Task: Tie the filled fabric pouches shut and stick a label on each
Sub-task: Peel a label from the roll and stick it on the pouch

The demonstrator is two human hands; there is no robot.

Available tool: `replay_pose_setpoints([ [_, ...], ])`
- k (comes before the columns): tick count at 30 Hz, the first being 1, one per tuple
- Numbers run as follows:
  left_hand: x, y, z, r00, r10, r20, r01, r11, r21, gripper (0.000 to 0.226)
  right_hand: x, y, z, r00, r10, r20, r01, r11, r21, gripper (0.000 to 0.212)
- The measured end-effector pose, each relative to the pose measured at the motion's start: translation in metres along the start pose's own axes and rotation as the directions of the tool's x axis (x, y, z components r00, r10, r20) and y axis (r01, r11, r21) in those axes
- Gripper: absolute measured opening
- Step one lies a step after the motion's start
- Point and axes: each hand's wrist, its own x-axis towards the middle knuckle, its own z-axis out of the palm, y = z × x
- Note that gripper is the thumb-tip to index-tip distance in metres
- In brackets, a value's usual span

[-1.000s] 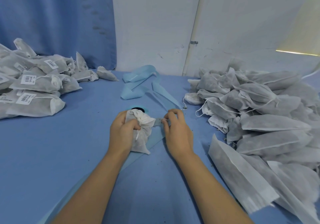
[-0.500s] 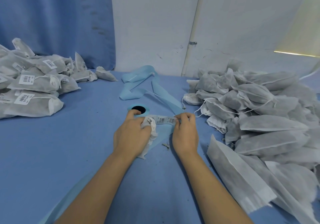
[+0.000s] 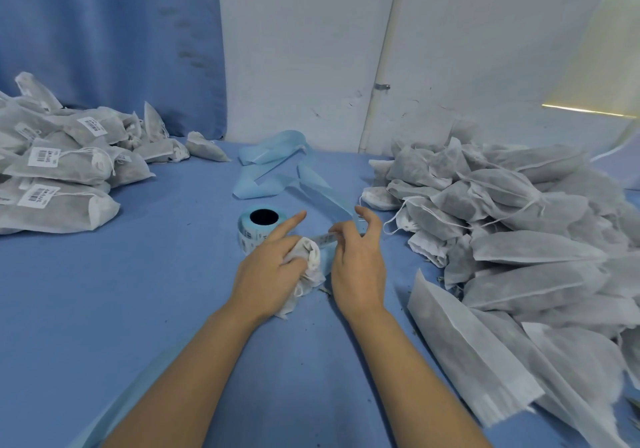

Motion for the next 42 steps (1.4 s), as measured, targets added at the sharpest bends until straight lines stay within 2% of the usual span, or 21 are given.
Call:
replay_pose_setpoints([
  [2, 0.0, -0.001, 0.001, 1.0, -0.028, -0.002, 0.027, 0.992, -0.126, 0.026, 0.0, -0.001, -0.001, 1.0, -0.02, -0.015, 0.02, 1.0, 0.017, 0.025],
  [4, -0.002, 0.002, 0.001, 0.999, -0.042, -0.005, 0.039, 0.972, -0.232, 0.02, 0.0, -0.002, -0.001, 0.998, -0.012, -0.062, 0.016, 0.998, 0.063, 0.031],
  [6, -0.004, 0.005, 0.0, 0.998, -0.057, 0.007, 0.056, 0.951, -0.304, 0.016, 0.0, -0.003, -0.001, 0.995, 0.033, -0.093, -0.014, 0.978, 0.207, 0.031],
  [8, -0.004, 0.007, 0.0, 0.998, -0.057, 0.027, 0.063, 0.936, -0.346, 0.019, -0.002, -0.003, 0.001, 0.994, 0.105, -0.018, -0.092, 0.93, 0.355, 0.024],
  [12, -0.005, 0.007, -0.002, 0.99, -0.106, 0.09, 0.132, 0.914, -0.384, 0.035, -0.004, -0.001, 0.002, 0.976, 0.155, 0.151, -0.205, 0.886, 0.416, 0.025],
  [17, -0.006, 0.008, -0.003, 0.98, -0.153, 0.126, 0.191, 0.896, -0.401, 0.043, -0.002, -0.002, 0.0, 0.952, 0.205, 0.228, -0.301, 0.764, 0.571, 0.023],
  [21, -0.006, 0.011, -0.003, 0.979, -0.163, 0.123, 0.199, 0.898, -0.393, 0.047, -0.001, -0.002, -0.002, 0.955, 0.21, 0.208, -0.294, 0.737, 0.608, 0.013],
  [24, -0.008, 0.012, -0.003, 0.981, -0.147, 0.13, 0.187, 0.899, -0.396, 0.048, -0.001, -0.002, -0.003, 0.965, 0.202, 0.168, -0.263, 0.739, 0.621, 0.015],
  [29, -0.008, 0.011, -0.002, 0.98, -0.156, 0.123, 0.192, 0.897, -0.399, 0.033, -0.001, 0.001, -0.003, 0.967, 0.225, 0.12, -0.252, 0.766, 0.592, 0.019],
  [32, -0.008, 0.01, -0.003, 0.98, -0.17, 0.104, 0.198, 0.891, -0.408, 0.018, 0.002, 0.005, -0.003, 0.947, 0.322, 0.003, -0.257, 0.748, 0.612, 0.015],
  [36, -0.005, 0.007, -0.004, 0.977, -0.212, 0.033, 0.206, 0.878, -0.433, 0.024, 0.005, 0.012, -0.004, 0.864, 0.504, -0.016, -0.341, 0.608, 0.717, 0.013],
  [37, -0.004, 0.006, -0.004, 0.978, -0.209, 0.015, 0.193, 0.871, -0.453, 0.025, 0.005, 0.013, -0.004, 0.858, 0.514, -0.005, -0.351, 0.593, 0.725, 0.013],
  [40, 0.0, 0.006, -0.004, 0.979, -0.189, -0.069, 0.125, 0.841, -0.527, 0.054, 0.006, 0.01, -0.005, 0.866, 0.499, 0.025, -0.353, 0.575, 0.738, 0.019],
  [42, 0.001, 0.009, -0.004, 0.977, -0.179, -0.114, 0.078, 0.803, -0.591, 0.052, 0.006, 0.007, -0.005, 0.869, 0.493, 0.047, -0.346, 0.537, 0.769, 0.02],
])
